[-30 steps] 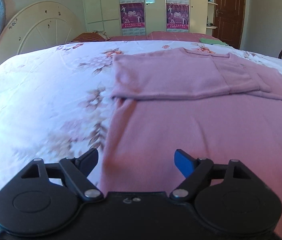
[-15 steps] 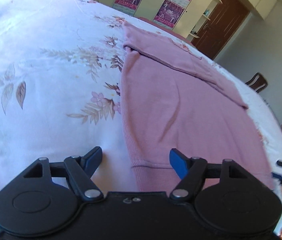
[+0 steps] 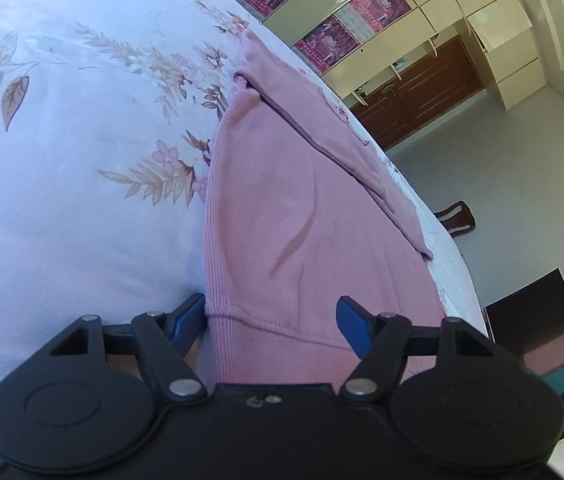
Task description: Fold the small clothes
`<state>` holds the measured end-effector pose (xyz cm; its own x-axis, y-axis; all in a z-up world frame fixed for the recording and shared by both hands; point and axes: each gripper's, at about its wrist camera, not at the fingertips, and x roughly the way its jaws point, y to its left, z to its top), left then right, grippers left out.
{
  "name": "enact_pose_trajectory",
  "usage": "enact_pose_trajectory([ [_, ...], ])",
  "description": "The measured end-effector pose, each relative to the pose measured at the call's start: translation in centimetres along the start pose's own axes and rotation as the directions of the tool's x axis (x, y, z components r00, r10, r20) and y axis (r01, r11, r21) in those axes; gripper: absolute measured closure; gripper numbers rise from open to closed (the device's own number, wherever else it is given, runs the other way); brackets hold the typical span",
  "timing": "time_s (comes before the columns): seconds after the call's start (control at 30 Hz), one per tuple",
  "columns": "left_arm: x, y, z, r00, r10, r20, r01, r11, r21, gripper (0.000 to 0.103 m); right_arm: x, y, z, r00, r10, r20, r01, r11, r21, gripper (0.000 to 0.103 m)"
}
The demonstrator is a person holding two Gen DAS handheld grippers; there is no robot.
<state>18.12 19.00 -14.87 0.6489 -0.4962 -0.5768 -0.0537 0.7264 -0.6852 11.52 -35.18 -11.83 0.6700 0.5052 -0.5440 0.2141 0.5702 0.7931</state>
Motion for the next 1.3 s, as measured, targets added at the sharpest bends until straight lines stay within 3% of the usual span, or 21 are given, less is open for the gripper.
enact_pose_trajectory([
  [0.13,0.4,0.2,0.4,1.000,0.000,0.012,0.000,1.000,-0.027,0.045,1.5,-0.4,0.9,1.000,0.024,-0.011,-0.023,1.000,0.018,0.054],
  [0.23,-0.4,0.0,-0.3,1.000,0.024,-0.016,-0.024,1.000,0.012,0.053,1.2,-0.4,0.4,0.999,0.021,-0.031,-0.021,1.000,-0.005,0.058],
  [0.33,-0.8,0.3,-0.7,1.000,0.019,-0.025,-0.018,1.000,0.020,0.053,0.7,-0.3,-0.4,0.998,0.026,-0.058,-0.028,0.999,-0.036,0.059],
  [0.43,0.1,0.3,0.1,1.000,0.017,-0.019,-0.017,1.000,-0.008,0.053,0.9,-0.8,-0.2,0.998,0.037,-0.042,-0.037,0.999,0.003,0.060],
  [0.47,0.4,0.0,0.4,0.999,0.027,-0.018,-0.027,1.000,0.001,0.055,1.1,-0.9,-0.1,0.999,0.033,-0.036,-0.032,0.999,0.016,0.067],
  [0.5,0.6,-0.5,0.6,0.998,0.057,-0.014,-0.056,0.998,0.030,0.073,1.6,-0.7,0.3,0.999,0.019,-0.041,-0.018,1.000,0.014,0.079],
  [0.53,0.7,-1.0,0.6,0.992,0.125,-0.006,-0.124,0.990,0.069,0.100,2.0,-0.5,0.4,0.999,0.005,-0.054,-0.005,1.000,0.002,0.085],
  [0.57,0.5,-1.5,0.7,0.983,0.182,0.006,-0.182,0.979,0.090,0.097,2.3,-0.2,0.5,0.998,-0.014,-0.064,0.013,1.000,-0.018,0.095],
  [0.67,-2.3,-1.7,0.7,0.988,0.130,0.089,-0.136,0.988,0.074,0.097,0.8,0.9,0.3,1.000,0.015,-0.026,-0.017,0.997,-0.069,0.096],
  [0.73,-2.4,-1.4,0.3,0.986,0.150,0.073,-0.157,0.982,0.104,0.097,-0.7,1.4,0.3,0.999,0.048,0.011,-0.047,0.994,-0.099,0.096],
  [0.8,-1.0,-0.4,-0.4,0.983,0.182,0.023,-0.184,0.976,0.114,0.096,-0.4,1.4,0.0,1.000,-0.007,-0.004,0.007,0.989,-0.149,0.096],
  [0.87,-1.0,0.2,-0.6,0.988,0.150,0.037,-0.153,0.986,0.073,0.094,1.3,0.4,-0.6,0.995,-0.082,-0.061,0.073,0.988,-0.135,0.097],
  [0.93,-1.2,0.4,-0.7,0.990,0.137,0.039,-0.139,0.989,0.050,0.092,1.4,-0.1,-0.8,0.997,-0.060,-0.047,0.056,0.994,-0.093,0.096],
  [1.07,-1.1,-0.4,-1.2,0.985,0.162,0.057,-0.168,0.980,0.111,0.090,1.4,-0.6,-0.9,0.998,-0.046,-0.040,0.044,0.997,-0.062,0.096],
  [1.17,-0.9,-0.9,-1.2,0.986,0.160,0.045,-0.164,0.980,0.109,0.081,1.3,-1.1,-0.6,0.999,-0.025,-0.039,0.024,1.000,-0.007,0.096],
  [1.27,-1.0,-1.7,-1.5,0.989,0.143,0.022,-0.145,0.980,0.135,0.063,1.2,-0.9,-0.7,0.999,-0.034,-0.032,0.034,0.999,-0.020,0.096],
  [1.3,-1.0,-1.9,-1.7,0.989,0.147,0.023,-0.149,0.978,0.145,0.063,1.3,-0.7,-0.6,0.999,-0.036,-0.033,0.036,0.999,-0.021,0.096],
])
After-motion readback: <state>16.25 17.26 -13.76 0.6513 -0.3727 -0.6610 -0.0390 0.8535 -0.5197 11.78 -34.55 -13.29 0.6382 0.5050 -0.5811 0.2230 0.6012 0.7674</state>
